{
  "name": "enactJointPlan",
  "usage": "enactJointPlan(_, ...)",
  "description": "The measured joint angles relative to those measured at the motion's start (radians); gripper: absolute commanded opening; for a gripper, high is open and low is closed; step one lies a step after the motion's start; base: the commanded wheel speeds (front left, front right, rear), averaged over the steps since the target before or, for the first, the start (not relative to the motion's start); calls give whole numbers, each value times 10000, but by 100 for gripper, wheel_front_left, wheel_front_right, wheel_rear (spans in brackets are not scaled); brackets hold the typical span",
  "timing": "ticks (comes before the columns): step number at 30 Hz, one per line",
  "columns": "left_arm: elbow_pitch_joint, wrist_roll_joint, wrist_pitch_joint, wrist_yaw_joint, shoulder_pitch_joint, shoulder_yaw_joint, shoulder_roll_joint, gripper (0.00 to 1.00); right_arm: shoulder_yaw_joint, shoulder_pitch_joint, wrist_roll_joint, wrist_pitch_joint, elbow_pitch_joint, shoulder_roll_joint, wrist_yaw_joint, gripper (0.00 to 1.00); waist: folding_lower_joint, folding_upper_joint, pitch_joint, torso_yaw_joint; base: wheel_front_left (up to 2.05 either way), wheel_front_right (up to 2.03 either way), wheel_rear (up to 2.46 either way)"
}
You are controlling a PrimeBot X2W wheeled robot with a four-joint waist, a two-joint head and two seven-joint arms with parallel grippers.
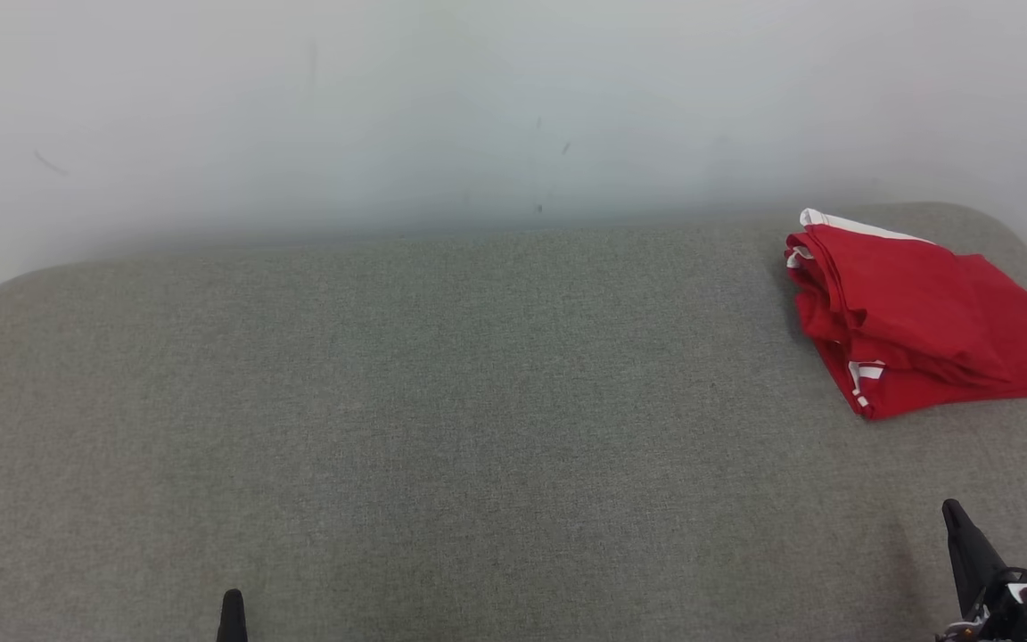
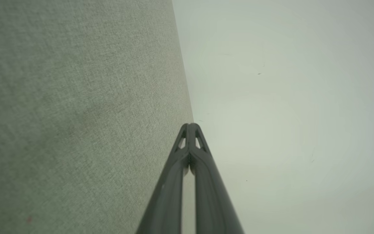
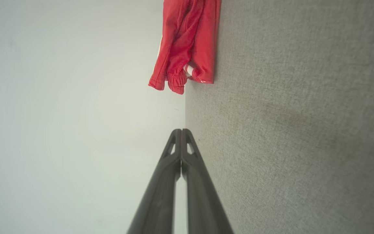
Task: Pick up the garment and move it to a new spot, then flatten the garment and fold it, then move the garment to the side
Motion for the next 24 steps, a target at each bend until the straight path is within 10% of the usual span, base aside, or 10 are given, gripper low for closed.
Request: enactJointPlan(24,115,-1616,59,-174,-169,-255,-13,0,-759,-181,1528,792,75,90,0,0,1,0,87,50,0,0,0)
